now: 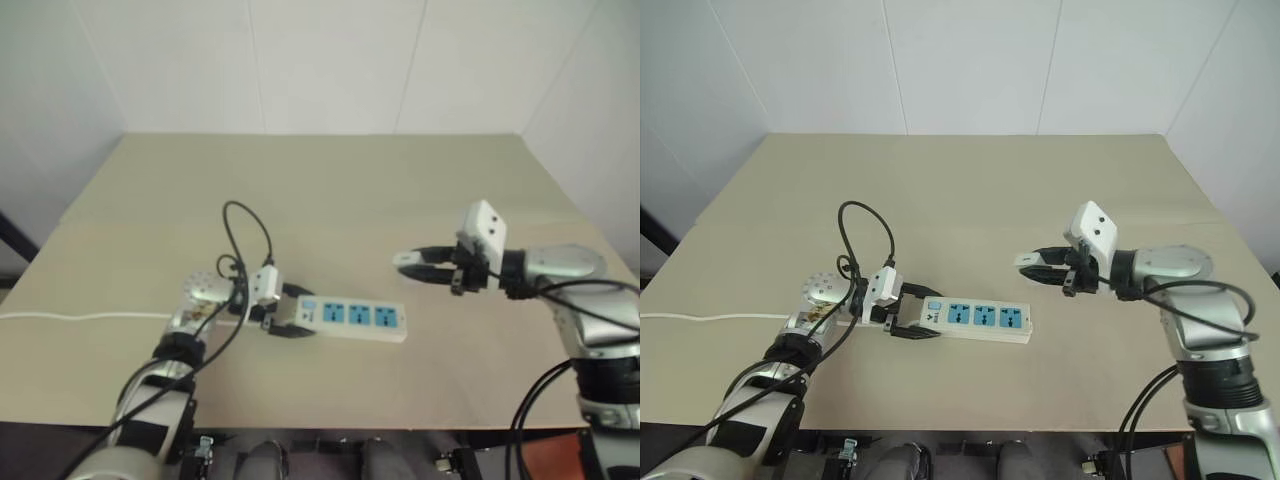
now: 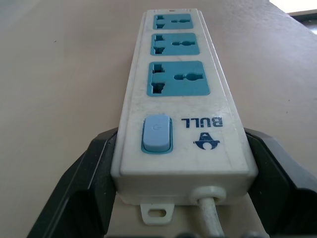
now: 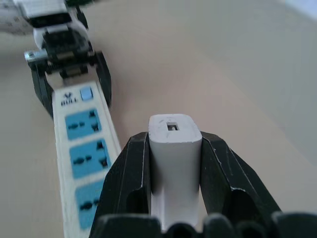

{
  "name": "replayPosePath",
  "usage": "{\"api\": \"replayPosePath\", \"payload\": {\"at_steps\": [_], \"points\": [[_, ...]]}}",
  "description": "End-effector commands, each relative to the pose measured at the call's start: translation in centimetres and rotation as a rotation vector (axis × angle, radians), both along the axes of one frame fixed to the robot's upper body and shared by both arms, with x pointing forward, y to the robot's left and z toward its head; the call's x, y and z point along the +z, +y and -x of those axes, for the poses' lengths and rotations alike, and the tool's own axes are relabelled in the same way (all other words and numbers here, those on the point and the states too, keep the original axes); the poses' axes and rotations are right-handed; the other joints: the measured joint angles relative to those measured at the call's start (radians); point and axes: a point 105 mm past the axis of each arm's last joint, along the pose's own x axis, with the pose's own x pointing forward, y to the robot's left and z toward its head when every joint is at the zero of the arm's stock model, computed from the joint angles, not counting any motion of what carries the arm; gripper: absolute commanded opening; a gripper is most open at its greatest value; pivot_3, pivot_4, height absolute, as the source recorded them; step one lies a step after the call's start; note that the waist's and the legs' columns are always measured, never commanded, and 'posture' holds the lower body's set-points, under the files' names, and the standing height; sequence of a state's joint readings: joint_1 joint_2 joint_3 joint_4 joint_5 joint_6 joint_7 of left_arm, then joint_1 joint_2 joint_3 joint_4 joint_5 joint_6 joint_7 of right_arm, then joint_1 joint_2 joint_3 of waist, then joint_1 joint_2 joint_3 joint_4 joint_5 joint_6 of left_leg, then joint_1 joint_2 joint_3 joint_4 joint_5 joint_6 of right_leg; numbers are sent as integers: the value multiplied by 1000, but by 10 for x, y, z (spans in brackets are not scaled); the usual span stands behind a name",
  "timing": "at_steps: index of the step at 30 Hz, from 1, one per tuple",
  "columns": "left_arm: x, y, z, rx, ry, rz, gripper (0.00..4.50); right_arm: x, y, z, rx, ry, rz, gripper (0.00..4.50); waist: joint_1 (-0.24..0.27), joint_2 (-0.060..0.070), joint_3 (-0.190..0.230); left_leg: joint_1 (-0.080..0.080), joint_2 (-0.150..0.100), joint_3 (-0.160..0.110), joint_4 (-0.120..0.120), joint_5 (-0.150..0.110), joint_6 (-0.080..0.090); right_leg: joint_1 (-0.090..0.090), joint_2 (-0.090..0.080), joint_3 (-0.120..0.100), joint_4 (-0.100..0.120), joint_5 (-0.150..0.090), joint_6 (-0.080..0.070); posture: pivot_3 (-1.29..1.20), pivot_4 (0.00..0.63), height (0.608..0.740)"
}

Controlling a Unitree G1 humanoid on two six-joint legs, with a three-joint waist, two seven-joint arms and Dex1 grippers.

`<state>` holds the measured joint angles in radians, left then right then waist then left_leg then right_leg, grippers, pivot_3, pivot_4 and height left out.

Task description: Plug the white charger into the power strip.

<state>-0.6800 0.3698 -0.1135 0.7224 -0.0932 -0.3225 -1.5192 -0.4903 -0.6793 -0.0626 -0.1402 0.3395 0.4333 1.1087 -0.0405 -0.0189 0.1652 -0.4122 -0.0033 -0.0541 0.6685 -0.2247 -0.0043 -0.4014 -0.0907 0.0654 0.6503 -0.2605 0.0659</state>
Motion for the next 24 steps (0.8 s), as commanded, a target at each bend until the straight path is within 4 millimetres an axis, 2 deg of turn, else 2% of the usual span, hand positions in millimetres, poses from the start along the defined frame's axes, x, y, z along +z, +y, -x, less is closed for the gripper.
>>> {"api": "replayPosePath", "payload": {"at_steps": [1, 6, 10, 16, 24], "points": [[-1, -4, 6, -21, 0, -27, 3267, 14, 11, 2, 59, -121, -119, 1110, -1, 0, 0, 0, 0, 0, 0, 0, 0, 0, 0, 0, 0, 0, 0, 0, 150, 740], [-1, -4, 5, 14, -14, -48, 3267, 5, 32, -1, 129, -130, -249, 1110, 2, 0, 0, 4, 0, 0, 0, 0, 0, 4, 0, 0, 0, 0, 0, 0, 150, 740], [0, -3, 1, 53, -46, -45, 3267, -6, 44, -1, 172, -70, -305, 1110, 3, 0, 0, 8, 0, 0, 0, 0, 0, 9, 0, 0, -2, 0, 0, 0, 150, 740], [0, -3, 1, 60, -28, -46, 3267, -22, 59, 6, 282, -6, -355, 1110, 2, 0, 0, 12, 0, -1, 0, 0, 0, 12, 1, 0, -2, 0, 0, 0, 150, 740], [1, -3, 2, 58, -4, -51, 3267, -32, 72, 5, 326, 41, -439, 1110, 2, 0, 0, 12, 0, -1, 0, 0, 0, 13, 1, 0, -1, 0, 0, 0, 150, 740]]}}
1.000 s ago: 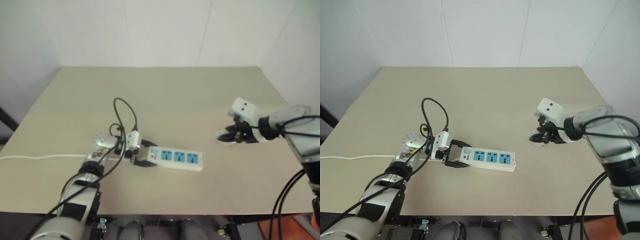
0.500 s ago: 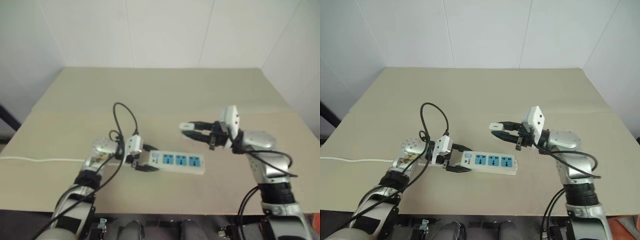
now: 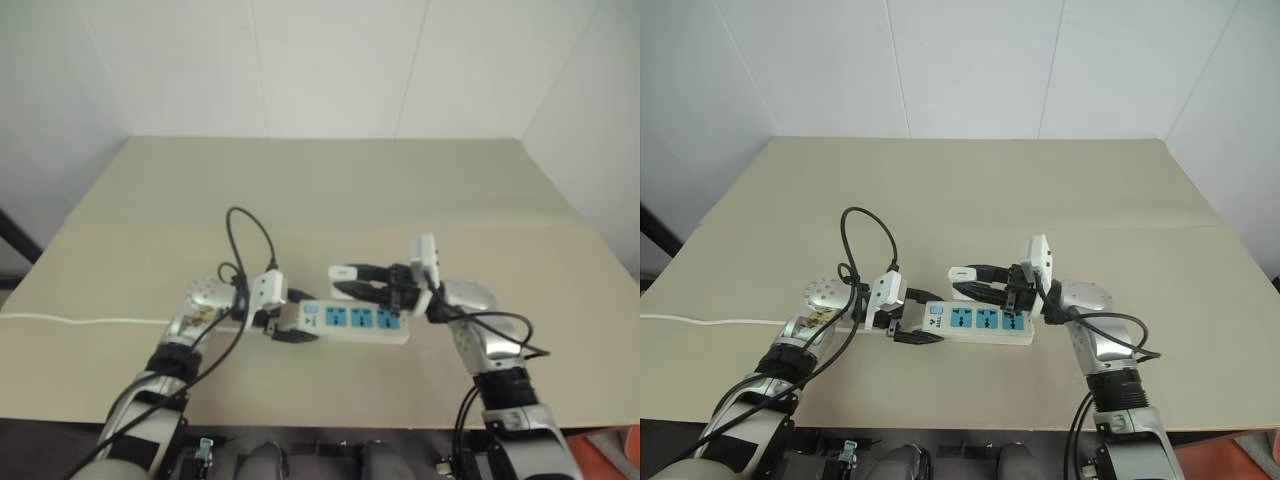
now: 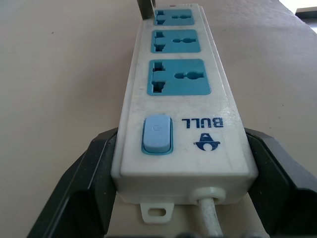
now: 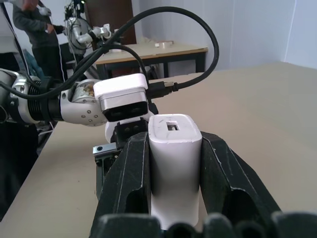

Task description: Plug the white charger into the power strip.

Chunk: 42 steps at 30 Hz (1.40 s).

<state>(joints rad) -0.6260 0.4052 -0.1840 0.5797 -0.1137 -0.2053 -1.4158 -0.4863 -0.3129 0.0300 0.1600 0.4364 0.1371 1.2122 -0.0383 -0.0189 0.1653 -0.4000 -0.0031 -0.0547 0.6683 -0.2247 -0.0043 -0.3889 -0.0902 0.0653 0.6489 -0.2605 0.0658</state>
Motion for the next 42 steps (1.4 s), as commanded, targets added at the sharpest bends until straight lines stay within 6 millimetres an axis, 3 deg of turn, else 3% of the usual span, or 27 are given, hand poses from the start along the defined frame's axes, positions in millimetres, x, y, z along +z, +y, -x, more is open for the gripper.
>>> {"api": "replayPosePath", "payload": {"at_steps": [1, 19, 42], "points": [[2, 2, -1, 1, -23, -30, 3267, 7, 3, 4, 42, -40, -56, 1110, -1, 0, 0, 0, 0, 0, 0, 0, 0, 0, 0, 0, 0, 0, 0, 0, 150, 740], [7, 10, -1, 7, -20, -50, 3267, -25, 8, -8, 18, -37, 12, 1110, -8, 0, 0, 1, 0, 0, -1, 0, 0, 0, 1, 0, 0, 0, 0, 0, 150, 740], [4, 7, -1, 17, -12, -44, 3267, -28, 12, -6, 37, -37, 25, 1110, -7, 0, 0, 1, 1, 0, -1, 0, 0, 0, 1, 0, 0, 0, 0, 0, 150, 740]]}}
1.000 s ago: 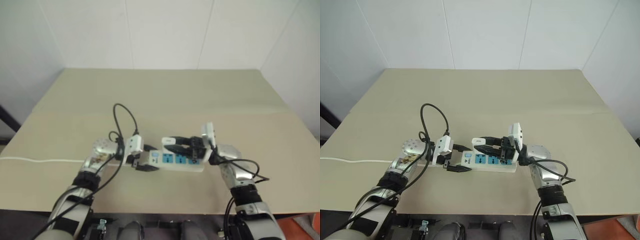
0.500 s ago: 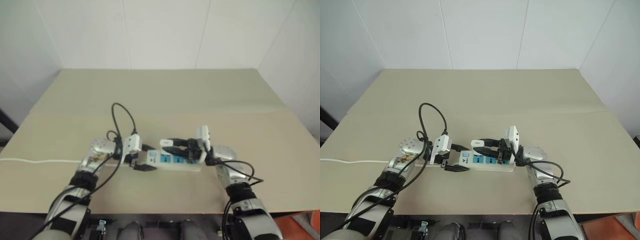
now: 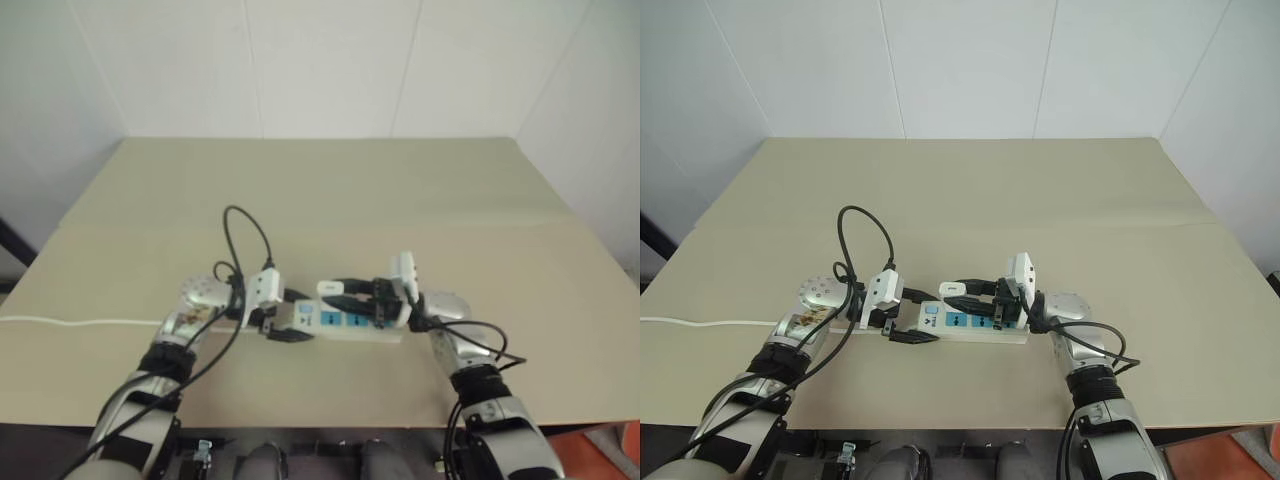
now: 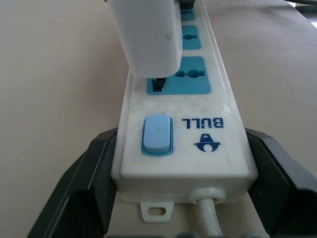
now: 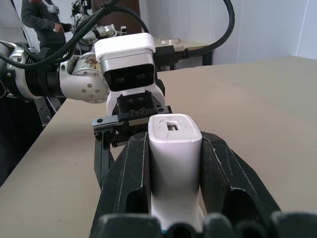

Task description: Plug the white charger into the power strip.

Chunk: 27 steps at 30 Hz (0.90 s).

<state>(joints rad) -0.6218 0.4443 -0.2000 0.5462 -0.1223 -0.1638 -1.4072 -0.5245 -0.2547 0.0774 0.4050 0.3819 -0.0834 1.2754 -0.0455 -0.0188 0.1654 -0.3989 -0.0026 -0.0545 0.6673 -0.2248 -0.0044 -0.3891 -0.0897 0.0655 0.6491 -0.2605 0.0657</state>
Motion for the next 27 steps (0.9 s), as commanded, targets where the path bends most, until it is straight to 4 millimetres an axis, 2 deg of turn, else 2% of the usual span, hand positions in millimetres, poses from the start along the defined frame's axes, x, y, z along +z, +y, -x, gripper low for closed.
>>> {"api": "replayPosePath", "payload": {"at_steps": [1, 10, 21, 27], "points": [[3, 0, 0, -2, -22, -13, 3267, 2, 0, 0, 0, -23, 9, 1110, 0, 0, 0, 0, 0, 0, 0, 0, 0, 0, 0, 0, 0, 0, 0, 0, 150, 740], [2, 0, 1, -2, -21, -15, 3267, -2, -1, -4, -24, -27, 22, 1110, 1, 0, 0, 0, 0, 0, 0, 0, 0, 0, 0, 0, 0, 0, 0, 0, 150, 740], [2, 2, 1, -1, -19, -17, 3267, -11, -22, -3, -50, -22, 59, 1110, 3, 0, 0, 0, 0, 0, 0, 0, 0, 0, 0, 0, 0, 0, 0, 0, 150, 740], [2, 2, 1, -3, -19, -18, 3267, -13, -25, -4, -46, -37, 87, 1110, 5, 0, 0, 0, 0, 0, 0, 0, 0, 0, 0, 0, -1, 0, 0, 0, 150, 740]]}}
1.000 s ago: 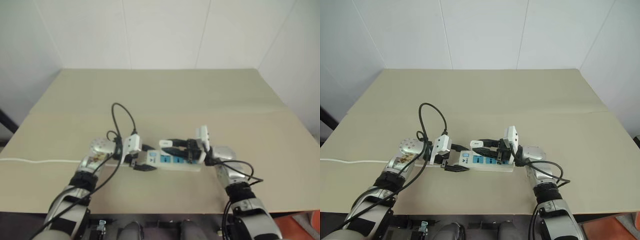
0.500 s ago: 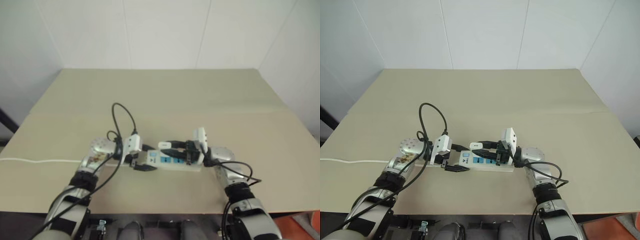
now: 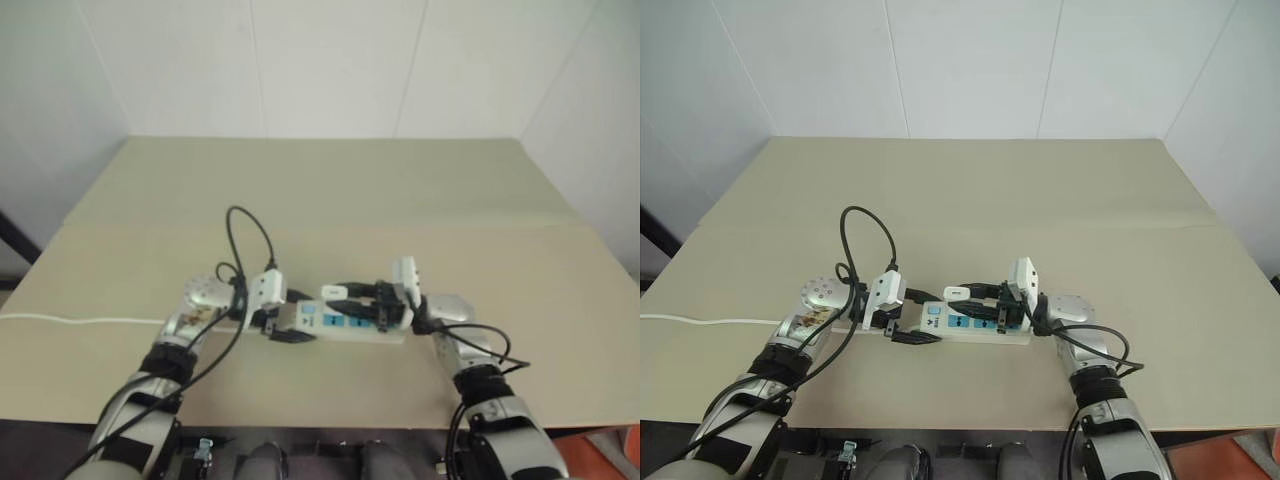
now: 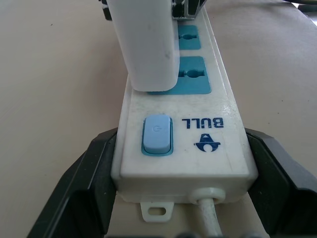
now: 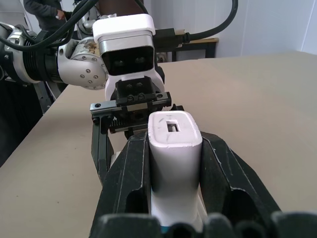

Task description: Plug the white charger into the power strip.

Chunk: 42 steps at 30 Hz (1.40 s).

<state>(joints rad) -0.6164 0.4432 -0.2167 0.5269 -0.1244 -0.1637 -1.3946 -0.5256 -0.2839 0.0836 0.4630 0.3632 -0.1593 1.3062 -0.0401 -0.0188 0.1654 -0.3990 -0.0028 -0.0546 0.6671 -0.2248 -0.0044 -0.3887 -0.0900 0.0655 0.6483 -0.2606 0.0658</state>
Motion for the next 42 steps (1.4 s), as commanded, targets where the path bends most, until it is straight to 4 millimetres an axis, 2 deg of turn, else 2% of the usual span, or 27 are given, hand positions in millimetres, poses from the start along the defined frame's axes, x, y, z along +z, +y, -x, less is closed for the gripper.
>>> {"api": "replayPosePath", "payload": {"at_steps": [1, 10, 20, 28, 41, 42], "points": [[2, 6, 0, 7, -11, -17, 3267, -5, -16, -4, -45, -12, 42, 1110, 0, 0, 0, 0, 0, 0, 0, 0, 0, 0, 0, 0, 0, 0, 0, 0, 150, 740], [2, 5, 0, 5, -13, -18, 3267, -15, -9, -6, -36, -26, 94, 1110, -2, 0, 0, 0, 0, 0, 0, 0, 0, 0, 0, 0, 0, 0, 0, 0, 150, 740], [1, 7, 1, 4, -10, -33, 3267, -39, -10, -7, -35, 71, 241, 1110, -3, 0, 0, 3, 0, 0, 0, 0, 0, 2, 0, 0, 0, 0, 0, 0, 150, 740], [1, 6, 1, 2, -8, -28, 3267, -52, -13, -7, -58, 139, 294, 1110, -4, -1, -1, 8, 0, 1, -1, 0, 0, 6, 0, 1, 0, 0, 0, 0, 150, 740], [0, 6, 1, 1, -13, -30, 3267, -47, -14, -10, -75, 120, 249, 1110, -6, -1, -1, 17, 1, 1, -4, 0, 0, 14, 1, 1, -1, 0, -1, 0, 150, 740], [0, 5, 1, 0, -14, -30, 3267, -46, -14, -11, -80, 115, 241, 1461, -6, -1, -1, 17, 1, 1, -4, 0, 0, 14, 1, 1, -2, 0, -1, 0, 150, 740]]}}
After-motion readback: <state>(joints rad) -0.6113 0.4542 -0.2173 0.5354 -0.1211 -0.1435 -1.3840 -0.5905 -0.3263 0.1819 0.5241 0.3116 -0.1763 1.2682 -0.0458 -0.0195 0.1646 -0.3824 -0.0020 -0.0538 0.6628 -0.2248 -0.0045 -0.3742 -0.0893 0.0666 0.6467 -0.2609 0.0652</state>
